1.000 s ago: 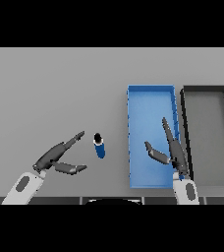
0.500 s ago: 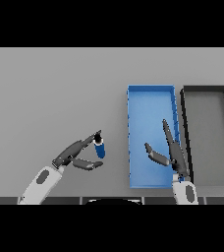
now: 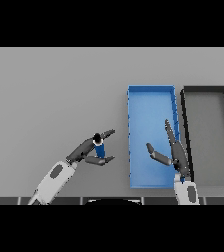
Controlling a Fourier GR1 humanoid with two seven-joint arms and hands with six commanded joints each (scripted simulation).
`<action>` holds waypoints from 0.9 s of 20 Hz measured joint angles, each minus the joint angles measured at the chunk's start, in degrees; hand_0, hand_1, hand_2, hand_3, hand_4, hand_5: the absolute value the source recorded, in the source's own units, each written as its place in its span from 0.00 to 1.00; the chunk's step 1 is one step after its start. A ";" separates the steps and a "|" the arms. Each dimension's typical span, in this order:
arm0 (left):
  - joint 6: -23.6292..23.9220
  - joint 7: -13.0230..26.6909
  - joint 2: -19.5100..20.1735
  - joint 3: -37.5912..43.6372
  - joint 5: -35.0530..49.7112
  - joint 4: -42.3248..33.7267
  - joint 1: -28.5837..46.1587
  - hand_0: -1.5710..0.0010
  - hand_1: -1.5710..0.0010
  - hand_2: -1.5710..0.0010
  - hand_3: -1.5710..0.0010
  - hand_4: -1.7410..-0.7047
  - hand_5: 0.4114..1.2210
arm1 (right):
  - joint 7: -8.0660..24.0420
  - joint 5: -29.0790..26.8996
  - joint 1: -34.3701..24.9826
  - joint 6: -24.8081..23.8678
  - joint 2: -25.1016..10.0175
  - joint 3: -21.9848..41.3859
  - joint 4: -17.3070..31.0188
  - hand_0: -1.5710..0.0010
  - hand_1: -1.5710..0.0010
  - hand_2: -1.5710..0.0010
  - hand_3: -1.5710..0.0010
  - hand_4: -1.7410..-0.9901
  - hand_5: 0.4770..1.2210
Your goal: Pick up the blue pipe and place it into the blue bin.
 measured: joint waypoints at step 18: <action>4.62 -3.41 -4.67 -2.26 0.85 -7.58 -0.23 0.02 0.02 0.02 0.07 0.01 0.98 | 0.98 -0.47 -0.68 0.64 -0.63 -0.25 -0.43 1.00 1.00 1.00 1.00 0.76 0.17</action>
